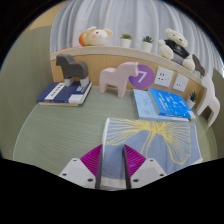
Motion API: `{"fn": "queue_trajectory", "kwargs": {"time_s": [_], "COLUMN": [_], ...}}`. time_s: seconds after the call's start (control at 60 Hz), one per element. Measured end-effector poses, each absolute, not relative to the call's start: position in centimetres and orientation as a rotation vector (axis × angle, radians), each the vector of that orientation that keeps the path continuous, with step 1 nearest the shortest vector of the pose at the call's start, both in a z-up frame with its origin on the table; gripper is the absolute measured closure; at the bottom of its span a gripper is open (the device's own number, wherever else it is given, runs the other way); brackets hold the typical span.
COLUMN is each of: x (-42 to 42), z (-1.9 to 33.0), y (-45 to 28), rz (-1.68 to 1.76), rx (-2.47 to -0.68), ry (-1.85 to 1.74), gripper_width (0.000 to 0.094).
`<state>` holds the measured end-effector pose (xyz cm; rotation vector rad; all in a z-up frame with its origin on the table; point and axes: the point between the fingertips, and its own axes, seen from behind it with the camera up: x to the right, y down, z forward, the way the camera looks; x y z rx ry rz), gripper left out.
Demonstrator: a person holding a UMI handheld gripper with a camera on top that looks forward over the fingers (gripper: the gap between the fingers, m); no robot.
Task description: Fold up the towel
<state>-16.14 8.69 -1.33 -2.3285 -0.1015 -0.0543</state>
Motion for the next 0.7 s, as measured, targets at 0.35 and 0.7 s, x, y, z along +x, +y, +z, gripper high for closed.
{"fn": "queue_trajectory", "kwargs": {"time_s": [0.35, 0.7], "x": [-14.8, 1.6], "z": [-0.3, 12.5], "y": [8.9, 9.6], "rz": [0.009, -0.02], "rx": [-2.372, -2.192], "ry": [-0.063, -0.093], "gripper_width": [0.0897, 0.089]}}
